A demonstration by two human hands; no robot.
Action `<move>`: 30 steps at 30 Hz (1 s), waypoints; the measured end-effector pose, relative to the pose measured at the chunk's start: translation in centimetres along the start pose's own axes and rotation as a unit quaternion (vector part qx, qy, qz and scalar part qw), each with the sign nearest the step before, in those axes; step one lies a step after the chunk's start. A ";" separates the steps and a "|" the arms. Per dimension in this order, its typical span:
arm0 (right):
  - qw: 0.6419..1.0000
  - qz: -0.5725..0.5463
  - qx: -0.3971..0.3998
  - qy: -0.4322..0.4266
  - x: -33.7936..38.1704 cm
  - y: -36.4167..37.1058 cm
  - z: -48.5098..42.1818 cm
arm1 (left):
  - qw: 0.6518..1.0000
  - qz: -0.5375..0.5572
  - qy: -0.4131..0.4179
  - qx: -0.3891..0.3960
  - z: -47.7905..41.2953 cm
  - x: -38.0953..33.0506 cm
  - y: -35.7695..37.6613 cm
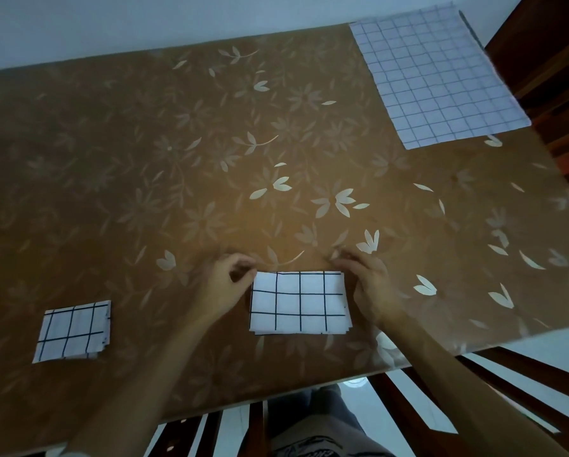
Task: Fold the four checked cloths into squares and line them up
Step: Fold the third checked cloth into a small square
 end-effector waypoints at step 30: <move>0.972 0.155 0.155 -0.081 6.5 10.1 2.5 | 0.906 -0.379 0.175 0.065 4.3 -0.2 9.6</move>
Point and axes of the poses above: each hand's wrist, its own z-axis away from the middle knuckle, its own y-axis out of the palm, x = y × z, the point moved 8 cm from there along -z, towards the middle knuckle, and after that the axes turned 2 degrees about -z, right-handed, at the moved point
